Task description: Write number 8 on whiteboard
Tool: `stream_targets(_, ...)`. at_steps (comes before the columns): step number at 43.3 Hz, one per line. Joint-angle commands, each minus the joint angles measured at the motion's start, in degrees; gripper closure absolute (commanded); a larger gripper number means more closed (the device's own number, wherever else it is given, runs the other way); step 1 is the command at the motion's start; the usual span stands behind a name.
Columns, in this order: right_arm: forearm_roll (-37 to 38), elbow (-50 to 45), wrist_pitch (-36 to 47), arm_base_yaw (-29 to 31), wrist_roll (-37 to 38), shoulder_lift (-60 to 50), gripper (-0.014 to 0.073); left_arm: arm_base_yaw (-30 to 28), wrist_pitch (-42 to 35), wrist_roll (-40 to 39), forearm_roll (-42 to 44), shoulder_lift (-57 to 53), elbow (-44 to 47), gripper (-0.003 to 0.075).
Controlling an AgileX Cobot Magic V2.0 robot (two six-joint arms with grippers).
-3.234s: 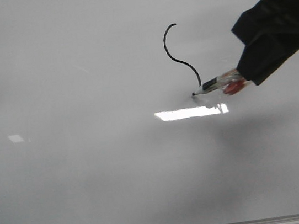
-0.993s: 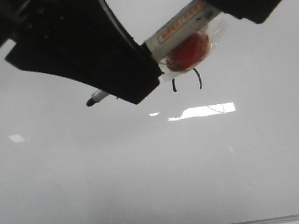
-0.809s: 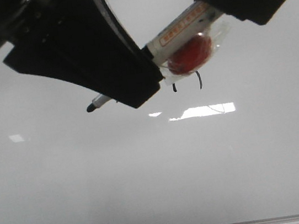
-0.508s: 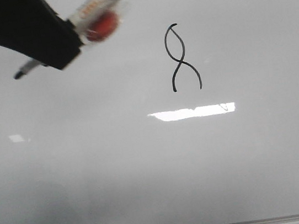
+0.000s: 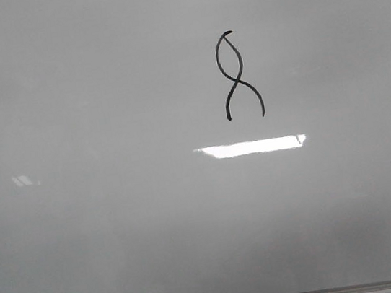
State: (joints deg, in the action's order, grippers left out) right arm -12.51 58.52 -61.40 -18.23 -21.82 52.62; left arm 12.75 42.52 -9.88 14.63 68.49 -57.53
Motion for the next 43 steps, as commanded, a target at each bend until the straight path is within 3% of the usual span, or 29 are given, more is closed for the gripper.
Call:
stream_targets(1, -0.2, 1.6, 2.4, 0.4, 0.2, -0.6, 0.0105, -2.8, -5.5, -1.4, -0.9, 1.8, -1.7, 0.0678)
stream_targets(21, -0.2, 1.6, 2.4, 0.4, 0.2, -0.6, 0.0105, -3.6, -17.3, -1.4, -7.1, 16.7, -1.8, 0.0672)
stream_targets(24, -0.2, 1.6, 2.3, 0.4, 0.2, -0.6, 0.0105, -3.6, -18.3, -1.4, -7.5, 17.7, -1.8, 0.0635)
stream_targets(34, -0.2, 1.6, 2.3, 0.4, 0.2, -0.6, 0.0105, -3.6, -18.9, -1.4, -7.5, 19.1, -1.8, 0.0385)
stream_targets(43, 0.1, 1.6, 2.3, 0.4, 0.8, -0.8, 0.0105, -3.6, -15.2, -1.4, -4.9, 18.1, -2.2, 0.0351)
